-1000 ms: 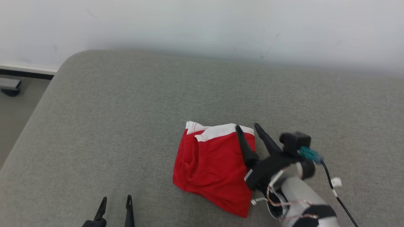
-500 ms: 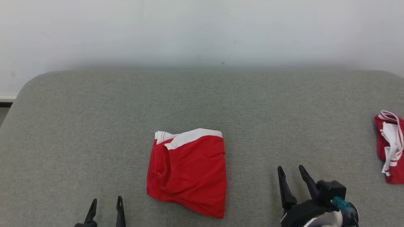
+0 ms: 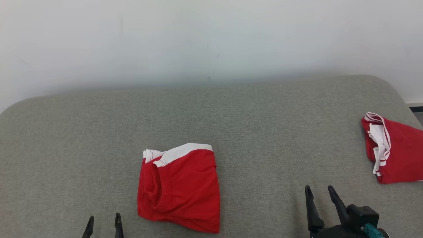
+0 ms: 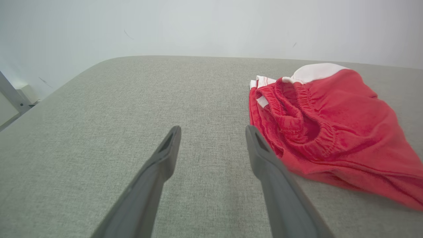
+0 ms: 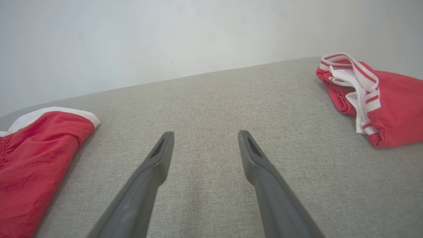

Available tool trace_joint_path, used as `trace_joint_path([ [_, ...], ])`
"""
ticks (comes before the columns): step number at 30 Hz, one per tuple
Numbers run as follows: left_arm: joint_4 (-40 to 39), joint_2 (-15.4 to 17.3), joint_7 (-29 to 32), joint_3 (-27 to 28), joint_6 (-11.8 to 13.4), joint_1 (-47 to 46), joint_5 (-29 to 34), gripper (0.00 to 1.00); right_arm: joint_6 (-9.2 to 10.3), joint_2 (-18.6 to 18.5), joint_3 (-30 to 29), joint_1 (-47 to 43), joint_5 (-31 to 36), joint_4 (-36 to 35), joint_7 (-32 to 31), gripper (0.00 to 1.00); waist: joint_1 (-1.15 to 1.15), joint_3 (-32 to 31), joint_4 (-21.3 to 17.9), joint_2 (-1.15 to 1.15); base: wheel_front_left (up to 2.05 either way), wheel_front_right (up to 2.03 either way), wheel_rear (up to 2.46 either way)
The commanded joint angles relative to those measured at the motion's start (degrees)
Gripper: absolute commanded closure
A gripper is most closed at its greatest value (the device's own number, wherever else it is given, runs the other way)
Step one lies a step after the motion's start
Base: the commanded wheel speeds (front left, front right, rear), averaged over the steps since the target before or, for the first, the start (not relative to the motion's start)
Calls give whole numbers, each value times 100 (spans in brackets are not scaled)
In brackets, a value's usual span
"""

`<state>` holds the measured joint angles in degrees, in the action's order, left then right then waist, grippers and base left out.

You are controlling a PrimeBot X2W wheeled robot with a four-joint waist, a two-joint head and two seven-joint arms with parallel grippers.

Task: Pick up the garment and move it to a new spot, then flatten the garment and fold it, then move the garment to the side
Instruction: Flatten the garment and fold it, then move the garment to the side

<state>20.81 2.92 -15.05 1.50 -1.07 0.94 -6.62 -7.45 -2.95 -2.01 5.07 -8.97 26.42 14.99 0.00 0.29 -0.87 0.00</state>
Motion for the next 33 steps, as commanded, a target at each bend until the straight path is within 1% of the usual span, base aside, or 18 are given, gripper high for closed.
trace_joint_path([
  [1, -18, -5, -15, 21, -18, 58, 36, 0, -2, 9, -7, -80, 67, -48, 21, 0, 0, -43, -58, 0, 0, 0, 0],
  [5, -9, -3, -15, 115, -29, 145, 81, 0, -2, 9, -99, -122, 2, -212, 21, 0, 0, -126, -156, 0, 0, 0, 0],
  [12, -23, -4, -15, 199, -79, 203, 177, 0, -2, 8, 32, -142, 84, -354, 21, 0, 0, -192, -230, 0, 0, 0, 0],
  [33, -55, -4, -15, 131, -92, 246, 156, 0, -2, 11, 244, -172, -12, -284, 21, 0, 0, -156, -86, 0, 0, 0, 0],
])
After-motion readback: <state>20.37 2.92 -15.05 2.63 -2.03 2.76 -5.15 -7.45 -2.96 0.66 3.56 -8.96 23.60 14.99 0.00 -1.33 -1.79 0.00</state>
